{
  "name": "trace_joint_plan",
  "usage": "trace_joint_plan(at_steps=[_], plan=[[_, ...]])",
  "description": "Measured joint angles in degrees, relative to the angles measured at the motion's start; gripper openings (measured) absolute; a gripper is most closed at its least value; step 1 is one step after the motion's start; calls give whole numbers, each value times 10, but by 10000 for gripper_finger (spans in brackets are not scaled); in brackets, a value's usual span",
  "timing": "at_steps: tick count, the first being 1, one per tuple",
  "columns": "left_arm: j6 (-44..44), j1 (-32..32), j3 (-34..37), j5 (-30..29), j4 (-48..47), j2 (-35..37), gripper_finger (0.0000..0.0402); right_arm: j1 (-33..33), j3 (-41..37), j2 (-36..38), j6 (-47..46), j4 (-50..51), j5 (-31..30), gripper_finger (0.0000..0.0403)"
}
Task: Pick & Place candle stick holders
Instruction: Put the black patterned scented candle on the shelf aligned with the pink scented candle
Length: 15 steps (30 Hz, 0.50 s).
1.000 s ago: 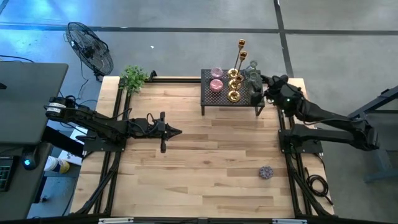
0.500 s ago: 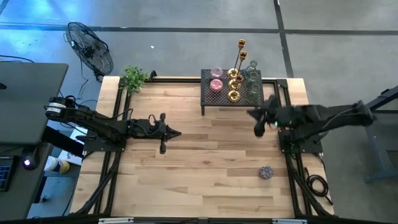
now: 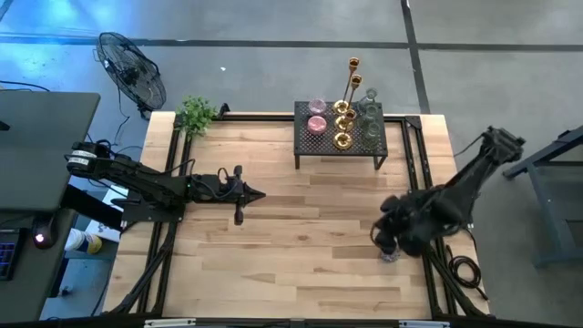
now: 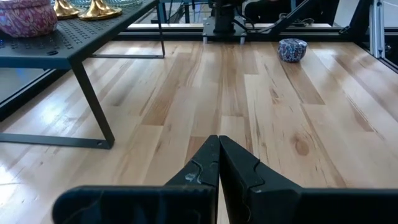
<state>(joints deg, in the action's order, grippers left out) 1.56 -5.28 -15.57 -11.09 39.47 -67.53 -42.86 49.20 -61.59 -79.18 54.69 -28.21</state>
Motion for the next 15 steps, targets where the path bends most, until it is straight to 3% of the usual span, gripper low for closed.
trace_joint_plan(at_steps=[7,15], plan=[[2,0,0,0,-7,0,0,-84,24,-94,-220,31,67,35],[3,0,0,1,-7,0,0,-101,29,-157,-290,90,191,179]])
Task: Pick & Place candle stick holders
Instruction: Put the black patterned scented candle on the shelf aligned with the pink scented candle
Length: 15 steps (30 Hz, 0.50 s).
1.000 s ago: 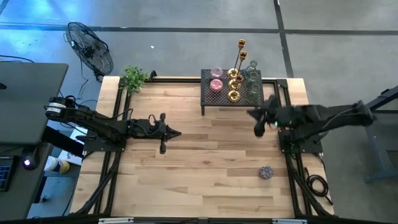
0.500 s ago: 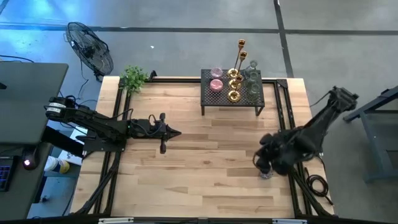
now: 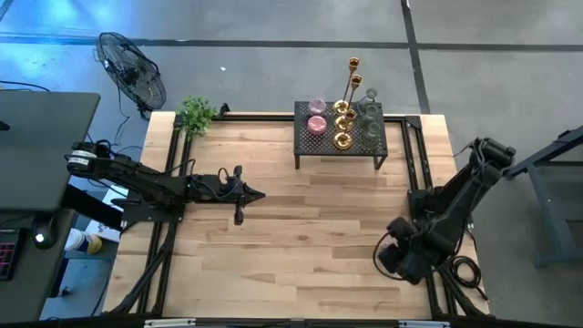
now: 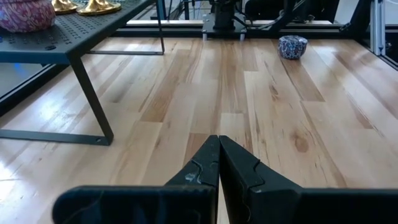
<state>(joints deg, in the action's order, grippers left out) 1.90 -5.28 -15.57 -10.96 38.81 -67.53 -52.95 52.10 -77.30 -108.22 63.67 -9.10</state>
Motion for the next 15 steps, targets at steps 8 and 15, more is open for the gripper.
trace_joint_plan(at_steps=[8,15], plan=[[1,0,0,-1,0,0,0,0,-11,-27,0,-65,7,312],[1,0,0,0,3,-7,0,0,-24,-49,9,-60,5,341]])
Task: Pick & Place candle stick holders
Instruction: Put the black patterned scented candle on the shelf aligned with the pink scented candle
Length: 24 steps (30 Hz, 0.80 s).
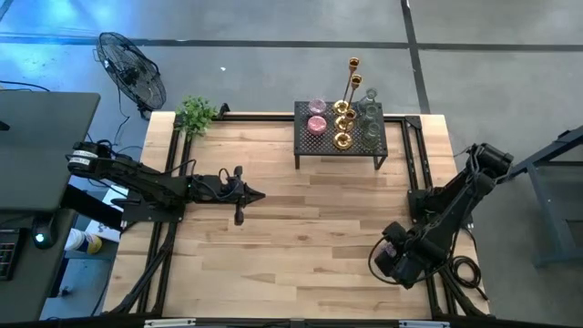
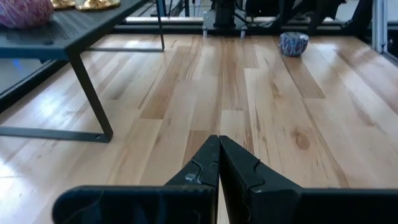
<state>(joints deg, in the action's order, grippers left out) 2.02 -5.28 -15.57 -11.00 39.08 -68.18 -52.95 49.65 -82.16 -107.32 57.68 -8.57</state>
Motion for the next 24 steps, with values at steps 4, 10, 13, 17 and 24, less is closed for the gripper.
trace_joint_plan(at_steps=[4,10,13,17,24], plan=[[0,0,0,0,6,-16,0,0,0,-7,17,-11,-4,342],[1,0,0,0,15,-30,0,0,0,-30,37,-23,5,342],[1,0,0,0,16,-30,0,0,0,-43,47,-25,7,342],[1,0,0,0,16,-30,0,0,0,-55,62,-32,8,342],[1,0,0,0,16,-30,0,0,0,-73,84,-39,8,342]])
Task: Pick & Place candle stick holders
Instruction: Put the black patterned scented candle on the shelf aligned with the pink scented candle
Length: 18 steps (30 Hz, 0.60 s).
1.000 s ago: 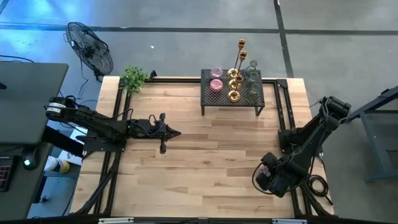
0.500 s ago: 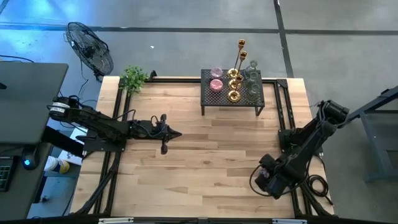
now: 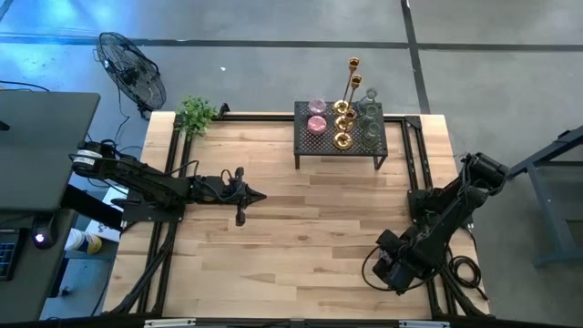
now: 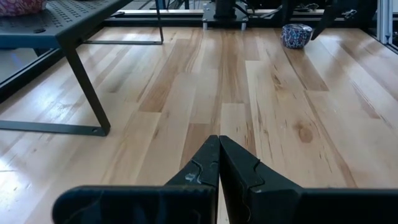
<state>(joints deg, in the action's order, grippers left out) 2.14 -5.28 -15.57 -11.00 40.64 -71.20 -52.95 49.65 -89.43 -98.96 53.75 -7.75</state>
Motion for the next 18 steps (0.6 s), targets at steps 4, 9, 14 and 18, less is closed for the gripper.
trace_joint_plan(at_steps=[4,9,14,18], plan=[[0,0,0,0,0,0,0,1,-12,-3,5,-24,-1,341],[0,0,0,0,0,0,0,4,-53,-3,3,-87,13,320],[1,0,0,0,0,0,0,8,-55,-2,12,-97,11,283],[1,0,0,0,0,0,0,24,-35,-2,38,-97,4,279]])
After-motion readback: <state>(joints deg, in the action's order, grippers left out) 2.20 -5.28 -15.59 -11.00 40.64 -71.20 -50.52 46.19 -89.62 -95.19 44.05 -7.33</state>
